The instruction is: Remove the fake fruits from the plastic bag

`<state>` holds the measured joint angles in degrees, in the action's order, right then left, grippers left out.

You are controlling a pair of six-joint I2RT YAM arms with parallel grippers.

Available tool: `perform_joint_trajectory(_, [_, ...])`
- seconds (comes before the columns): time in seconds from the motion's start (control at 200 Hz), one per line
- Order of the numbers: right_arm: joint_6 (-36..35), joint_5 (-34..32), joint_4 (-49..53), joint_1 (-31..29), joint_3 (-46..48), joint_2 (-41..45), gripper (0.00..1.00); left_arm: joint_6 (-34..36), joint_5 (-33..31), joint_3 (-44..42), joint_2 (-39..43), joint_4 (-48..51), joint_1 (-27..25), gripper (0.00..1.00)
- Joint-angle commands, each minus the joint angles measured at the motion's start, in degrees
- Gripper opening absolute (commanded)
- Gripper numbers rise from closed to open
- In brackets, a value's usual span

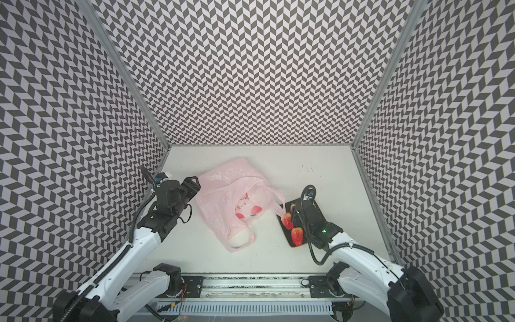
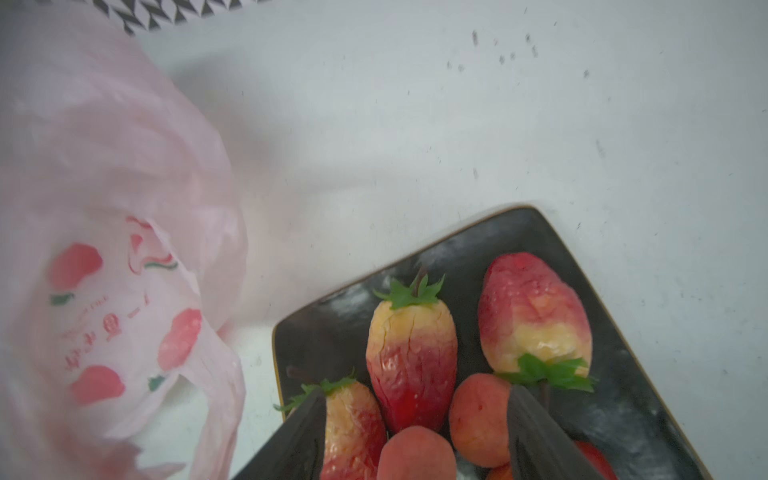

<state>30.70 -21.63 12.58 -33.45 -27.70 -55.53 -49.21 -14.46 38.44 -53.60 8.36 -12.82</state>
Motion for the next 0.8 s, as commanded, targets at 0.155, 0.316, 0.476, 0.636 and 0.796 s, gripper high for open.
perform_joint_trajectory(0.155, [-6.36,-8.21,-7.30,14.29,-1.92,2.87,0.73,7.53,-9.31,2.01,-0.42,2.96,3.97,0.94])
perform_joint_trajectory(0.316, [-11.32,-8.80,-25.03,24.22,2.72,0.49,0.76,17.52,-12.29,-6.03,0.51,-10.87,5.46,0.99])
perform_joint_trajectory(0.476, [-17.74,-3.84,-46.12,29.14,8.51,-7.03,0.82,27.11,-16.89,-14.15,-0.48,-23.34,6.52,0.99])
perform_joint_trajectory(0.636, [-25.53,-0.36,-63.40,29.91,11.46,-17.72,0.89,37.74,-15.77,-23.73,-2.57,-43.39,7.70,1.00])
perform_joint_trajectory(0.796, [-26.70,6.46,-81.05,30.67,13.74,-26.87,0.91,40.34,-10.66,-25.19,-9.59,-52.83,9.48,1.00])
